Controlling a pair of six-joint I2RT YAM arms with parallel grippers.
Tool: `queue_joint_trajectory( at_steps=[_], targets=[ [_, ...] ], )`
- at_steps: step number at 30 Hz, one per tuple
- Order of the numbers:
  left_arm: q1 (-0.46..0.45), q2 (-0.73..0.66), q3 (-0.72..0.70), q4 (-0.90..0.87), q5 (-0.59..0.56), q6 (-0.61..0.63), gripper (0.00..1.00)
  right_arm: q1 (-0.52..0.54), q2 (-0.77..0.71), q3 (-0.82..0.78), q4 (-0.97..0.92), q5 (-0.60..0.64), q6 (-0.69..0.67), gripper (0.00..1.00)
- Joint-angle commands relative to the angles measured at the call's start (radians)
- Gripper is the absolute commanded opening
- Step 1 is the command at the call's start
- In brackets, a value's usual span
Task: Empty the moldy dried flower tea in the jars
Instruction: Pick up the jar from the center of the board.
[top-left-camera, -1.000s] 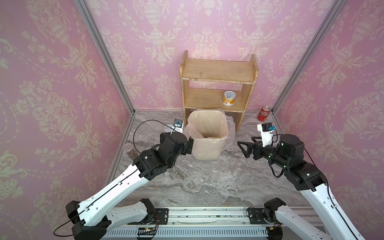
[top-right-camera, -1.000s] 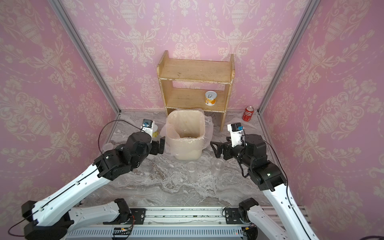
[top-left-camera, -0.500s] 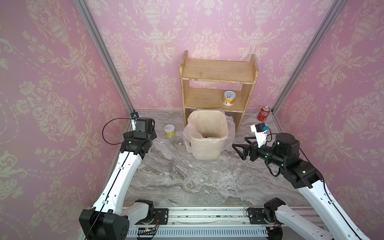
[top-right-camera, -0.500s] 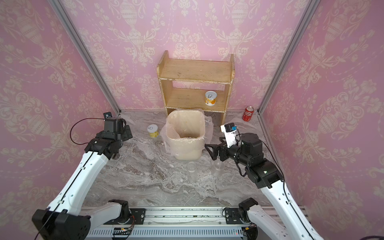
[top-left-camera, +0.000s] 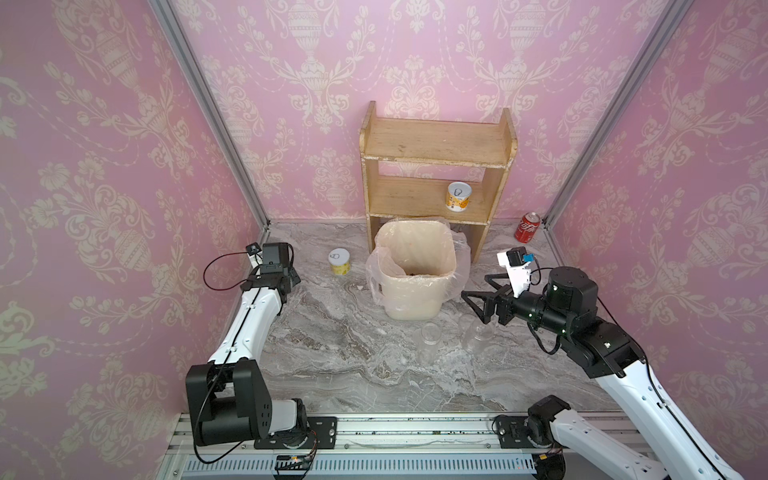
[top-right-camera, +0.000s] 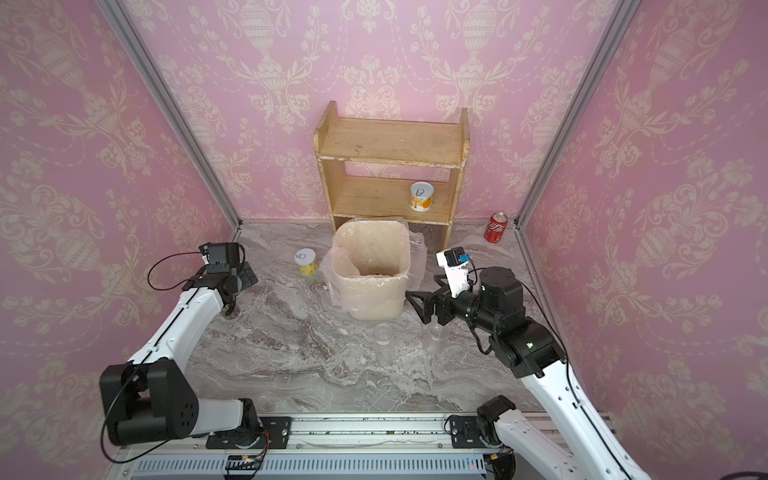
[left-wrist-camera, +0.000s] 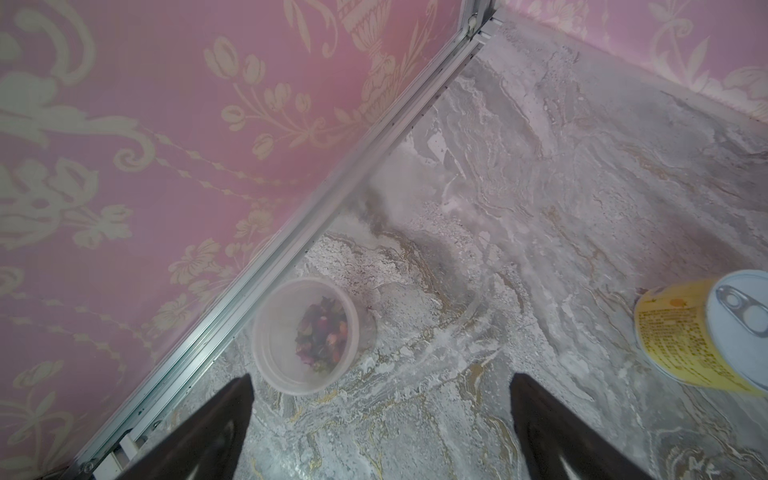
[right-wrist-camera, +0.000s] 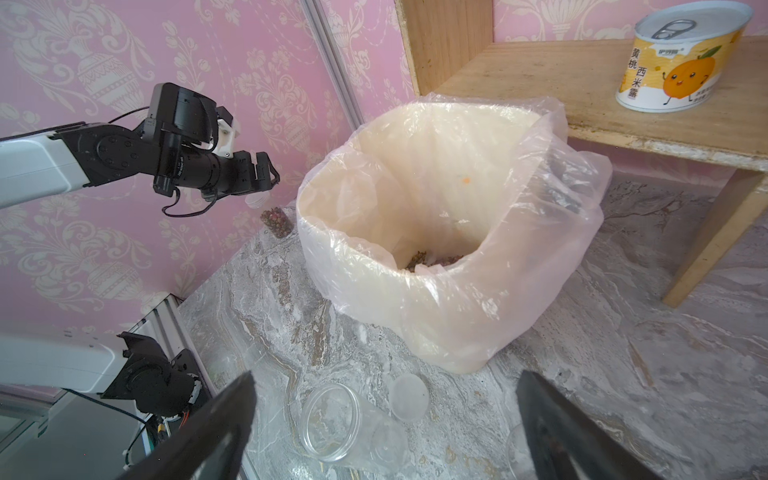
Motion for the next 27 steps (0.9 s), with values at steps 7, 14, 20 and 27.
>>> queue_joint_trajectory(
  at_steps=[7,14,20,27],
  targets=[
    [0.071,0.014,-0.044,0.072,-0.001,-0.044,0.99,0.019,-0.02,-0.005,0.012,-0.002,-0.031,1.0],
    [0.082,0.027,-0.053,0.083,-0.017,-0.042,0.99,0.022,-0.025,-0.026,0.017,-0.007,-0.041,1.0],
    [0.089,0.044,-0.052,0.087,-0.03,-0.047,0.98,0.022,-0.046,-0.041,0.009,-0.002,-0.057,1.0],
    [0.095,0.069,-0.059,0.104,-0.03,-0.063,0.97,0.022,-0.04,-0.025,0.009,0.0,-0.058,1.0]
  ],
)
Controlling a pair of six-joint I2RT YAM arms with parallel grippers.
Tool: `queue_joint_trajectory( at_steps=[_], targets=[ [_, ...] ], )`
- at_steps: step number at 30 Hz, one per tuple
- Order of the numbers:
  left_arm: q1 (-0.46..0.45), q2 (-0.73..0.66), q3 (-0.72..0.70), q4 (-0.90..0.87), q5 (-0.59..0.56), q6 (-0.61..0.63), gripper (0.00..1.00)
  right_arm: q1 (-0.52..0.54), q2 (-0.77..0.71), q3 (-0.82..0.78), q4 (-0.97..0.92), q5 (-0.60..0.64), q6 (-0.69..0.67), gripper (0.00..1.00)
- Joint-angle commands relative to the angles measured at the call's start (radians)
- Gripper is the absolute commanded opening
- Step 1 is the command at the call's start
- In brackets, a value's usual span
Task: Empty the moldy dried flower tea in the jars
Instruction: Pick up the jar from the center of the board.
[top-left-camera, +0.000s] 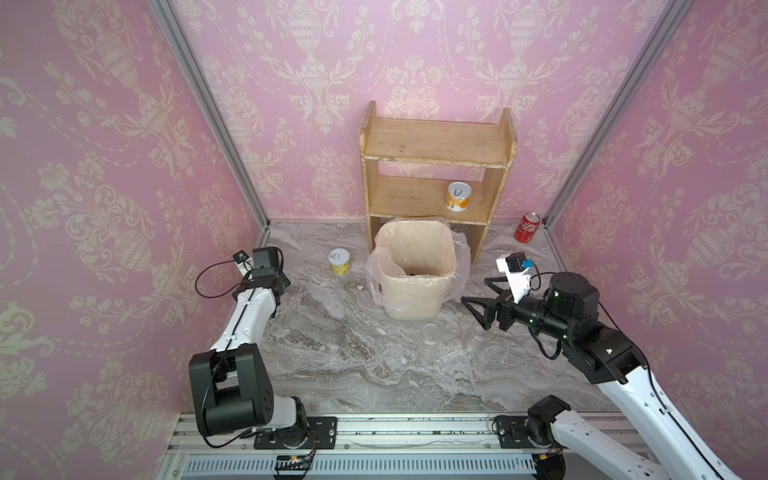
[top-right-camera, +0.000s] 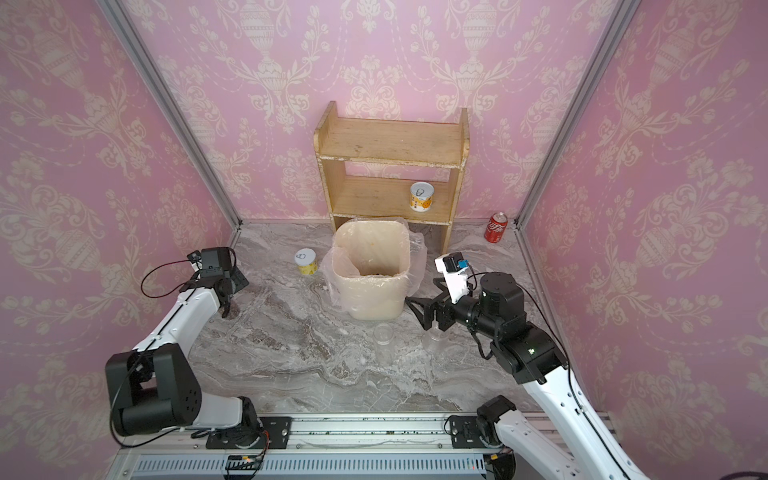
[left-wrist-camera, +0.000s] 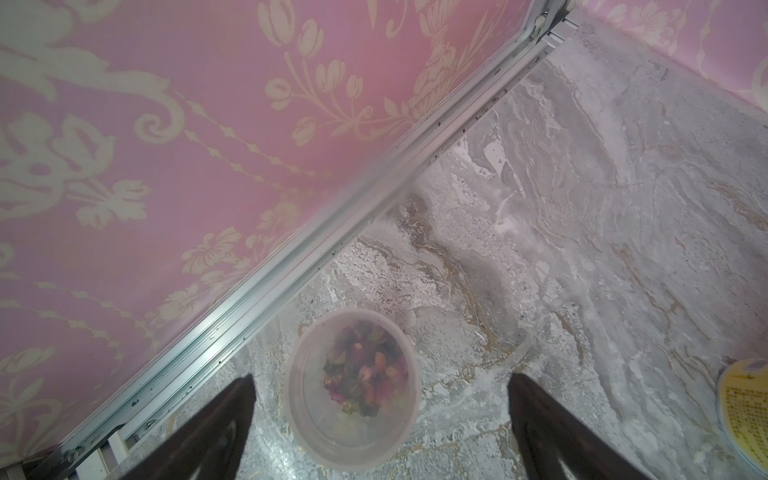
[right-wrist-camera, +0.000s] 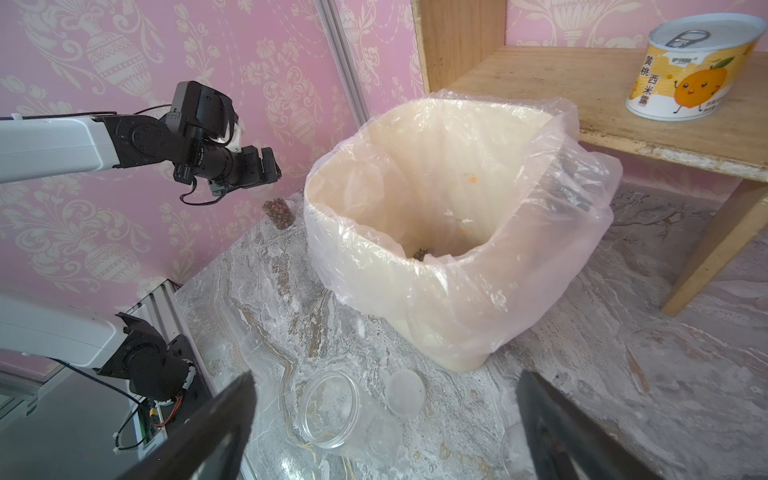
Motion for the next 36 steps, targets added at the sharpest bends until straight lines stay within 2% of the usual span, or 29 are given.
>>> queue_joint_trajectory(
  at_steps=[1,17,29,36],
  targets=[
    [0.011,0.025,-0.017,0.015,-0.025,-0.024,0.97,0.008,-0.001,0.01,0.005,-0.001,-0.014,1.0],
    [0.043,0.098,-0.045,0.074,-0.008,-0.061,0.86,0.015,0.015,0.002,-0.003,0.009,-0.018,1.0],
    [0.051,0.138,-0.049,0.108,-0.013,-0.067,0.64,0.016,-0.002,-0.013,-0.011,0.015,-0.025,1.0],
    [0.051,0.091,-0.057,0.099,0.027,-0.083,0.48,0.017,-0.007,-0.012,-0.014,0.014,-0.03,1.0]
  ],
)
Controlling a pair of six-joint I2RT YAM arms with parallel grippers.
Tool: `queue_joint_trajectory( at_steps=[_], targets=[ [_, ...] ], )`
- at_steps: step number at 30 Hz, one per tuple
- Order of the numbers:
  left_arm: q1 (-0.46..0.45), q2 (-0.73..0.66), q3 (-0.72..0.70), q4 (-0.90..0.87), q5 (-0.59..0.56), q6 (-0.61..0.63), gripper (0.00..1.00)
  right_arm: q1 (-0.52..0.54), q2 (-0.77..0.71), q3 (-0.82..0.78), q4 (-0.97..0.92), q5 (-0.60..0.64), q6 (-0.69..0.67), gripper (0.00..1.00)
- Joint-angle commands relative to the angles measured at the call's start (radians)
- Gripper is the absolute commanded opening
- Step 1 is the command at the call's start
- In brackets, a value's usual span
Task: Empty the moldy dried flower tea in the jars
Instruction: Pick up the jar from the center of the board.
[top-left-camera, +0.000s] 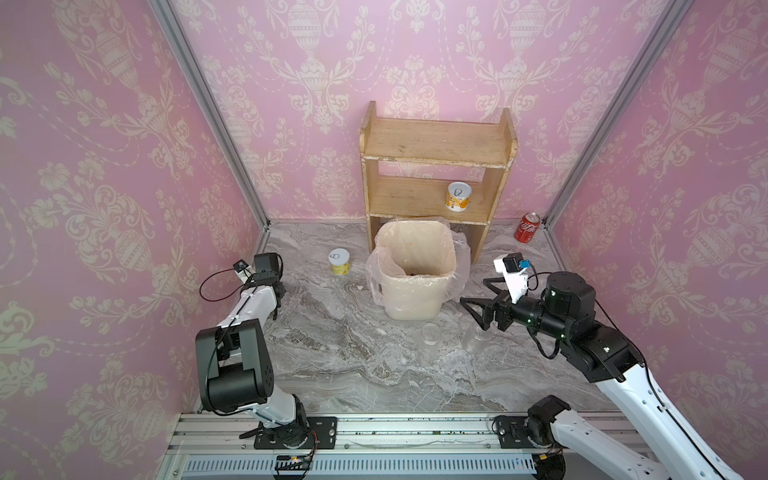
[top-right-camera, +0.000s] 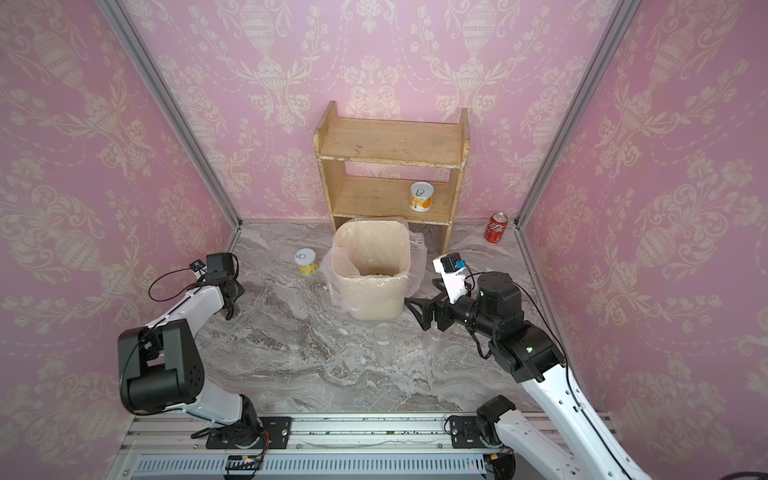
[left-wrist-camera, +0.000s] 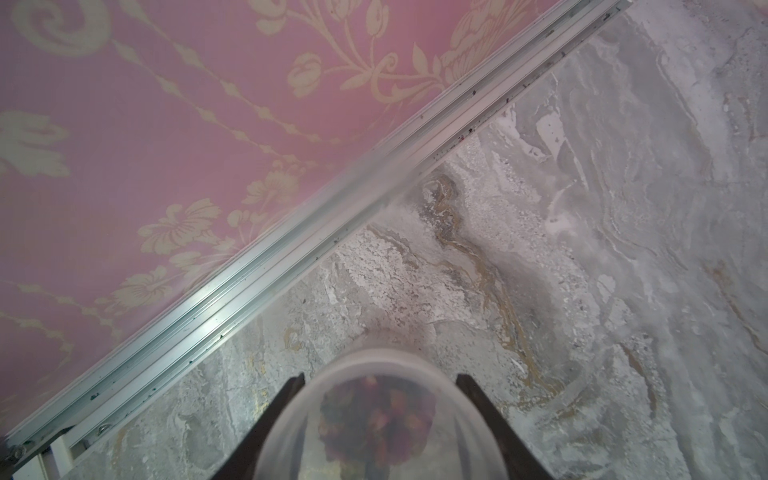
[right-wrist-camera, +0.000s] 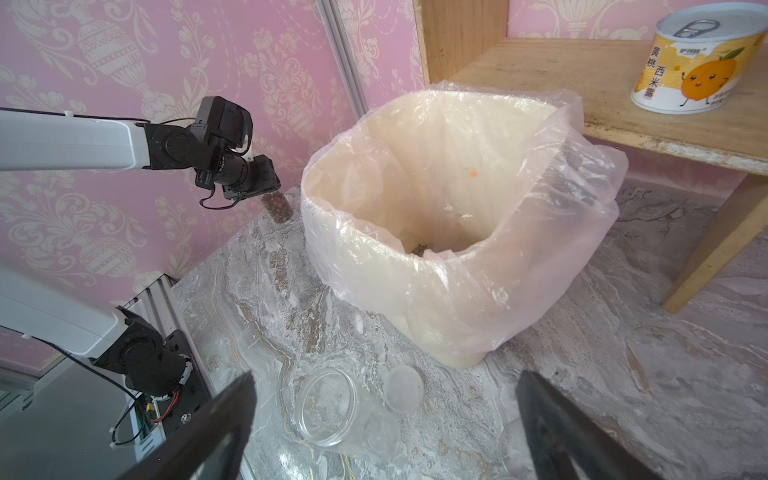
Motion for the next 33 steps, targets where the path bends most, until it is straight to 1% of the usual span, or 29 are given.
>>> queue_joint_trajectory(
  at_steps=[1,7,10,12,14,17,20,25,27,33],
  targets=[
    [0.009,-0.042,-0.015,-0.009,0.037,-0.02,0.47,0.009,-0.016,-0.01,-0.01,0.004,-0.024,1.0],
    [-0.005,-0.12,0.021,-0.062,0.126,-0.008,0.4,0.01,-0.015,-0.002,-0.013,-0.002,-0.027,1.0],
    [-0.017,-0.179,0.068,-0.102,0.254,0.008,0.32,0.011,-0.012,0.011,-0.02,-0.011,-0.034,1.0],
    [-0.045,-0.222,0.122,-0.149,0.308,0.039,0.29,0.012,-0.008,0.021,-0.026,-0.015,-0.038,1.0],
    [-0.078,-0.26,0.178,-0.197,0.343,0.069,0.28,0.015,-0.003,0.029,-0.029,-0.024,-0.04,1.0],
    [-0.126,-0.315,0.266,-0.262,0.44,0.099,0.26,0.021,0.005,0.029,-0.028,-0.037,-0.041,1.0],
    [-0.187,-0.361,0.362,-0.324,0.493,0.114,0.25,0.029,0.013,0.028,-0.025,-0.039,-0.042,1.0],
    [-0.288,-0.404,0.477,-0.355,0.61,0.122,0.23,0.049,0.018,0.02,0.001,-0.04,-0.042,1.0],
    [-0.344,-0.398,0.53,-0.388,0.629,0.136,0.22,0.058,0.023,0.019,0.012,-0.044,-0.043,1.0],
    [-0.559,-0.368,0.665,-0.463,0.653,0.203,0.22,0.109,0.047,0.025,0.041,-0.047,-0.048,0.99]
  ],
)
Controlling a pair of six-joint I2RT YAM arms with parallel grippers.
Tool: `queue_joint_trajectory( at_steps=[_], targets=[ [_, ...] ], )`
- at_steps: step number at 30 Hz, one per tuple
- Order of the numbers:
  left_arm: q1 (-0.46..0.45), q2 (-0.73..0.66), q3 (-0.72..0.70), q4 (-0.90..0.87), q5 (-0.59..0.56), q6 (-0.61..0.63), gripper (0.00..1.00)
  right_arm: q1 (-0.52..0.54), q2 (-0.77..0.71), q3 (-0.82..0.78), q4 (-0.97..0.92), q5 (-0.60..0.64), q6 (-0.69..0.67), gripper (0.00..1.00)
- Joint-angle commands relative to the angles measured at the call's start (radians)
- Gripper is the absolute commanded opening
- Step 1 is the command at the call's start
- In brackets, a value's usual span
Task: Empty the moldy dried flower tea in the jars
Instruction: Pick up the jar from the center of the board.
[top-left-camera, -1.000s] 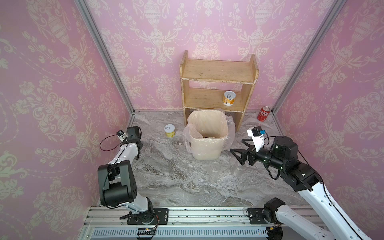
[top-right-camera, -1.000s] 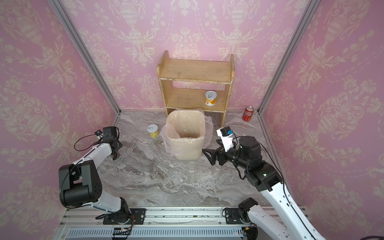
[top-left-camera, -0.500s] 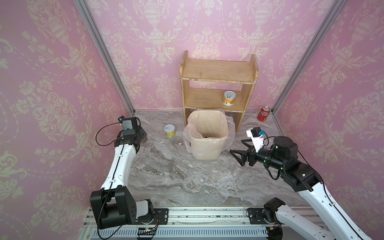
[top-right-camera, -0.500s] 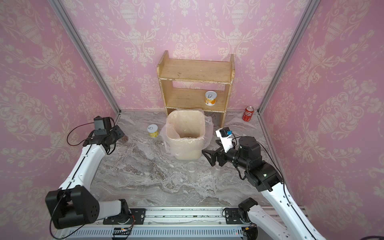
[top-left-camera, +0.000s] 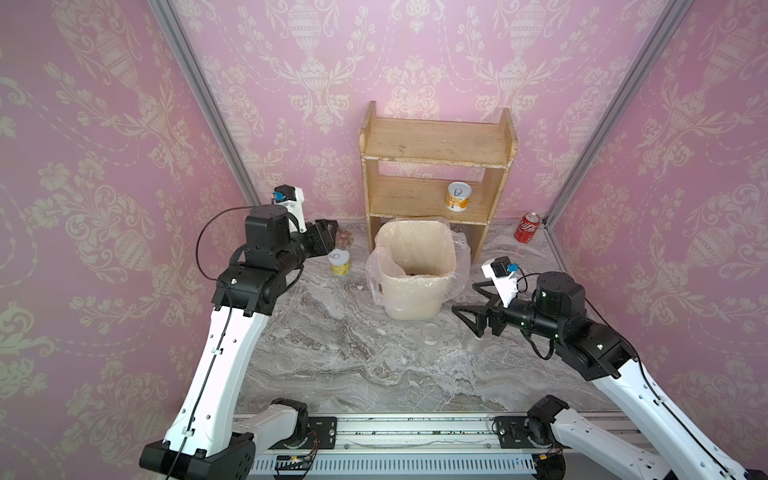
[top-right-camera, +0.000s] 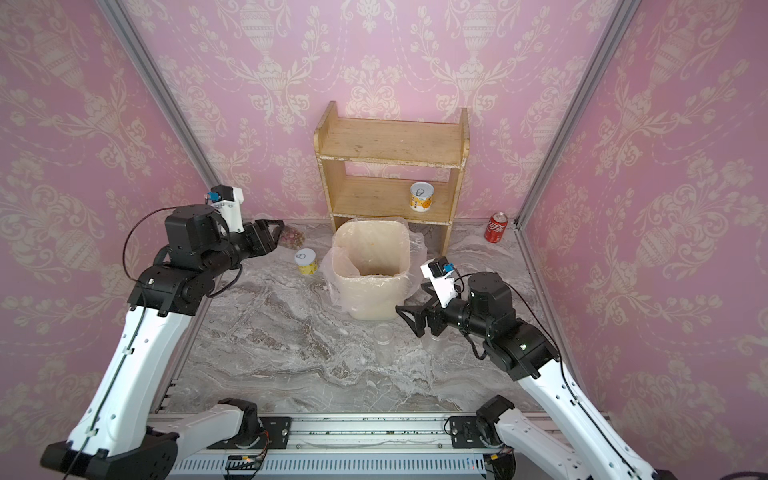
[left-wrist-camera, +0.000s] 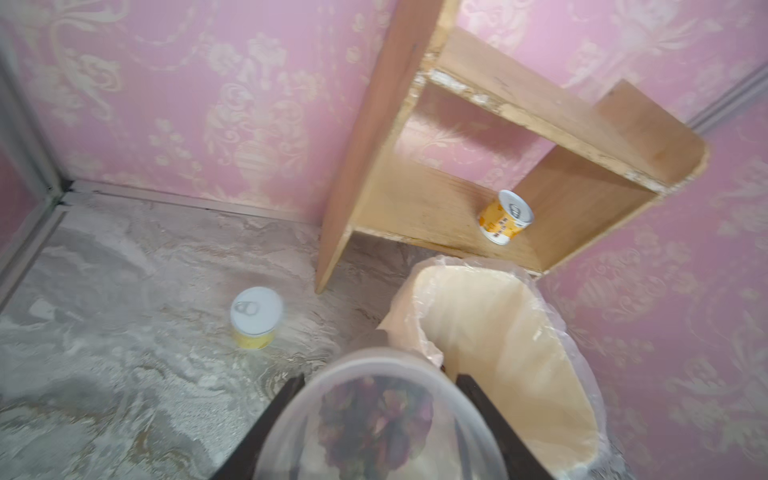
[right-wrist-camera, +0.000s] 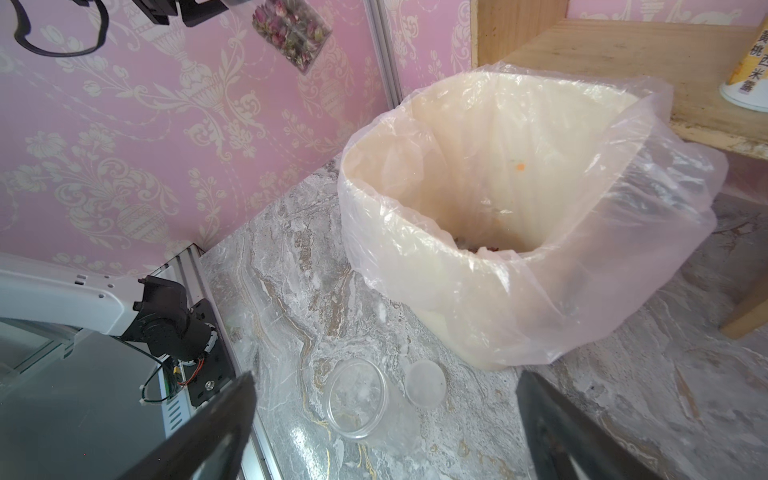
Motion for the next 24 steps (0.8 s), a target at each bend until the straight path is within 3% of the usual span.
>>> queue_joint_trajectory(
  at_steps=[1,7,14,24],
  targets=[
    [-0.094,0.015,0.07,-0.076,0.053,0.072,0.21,0.033,0.01,0.018,0.048,-0.017,-0.021,0.99],
    [-0.245,0.071,0.143,-0.115,0.136,0.111,0.19,0.117,0.024,-0.002,0.122,0.023,-0.068,0.99],
    [-0.373,0.114,0.12,-0.1,0.187,0.165,0.19,0.183,0.078,-0.008,0.2,0.079,-0.115,0.99],
    [-0.459,0.186,0.104,-0.091,0.247,0.19,0.19,0.246,0.088,-0.085,0.356,0.174,-0.208,0.99]
  ],
)
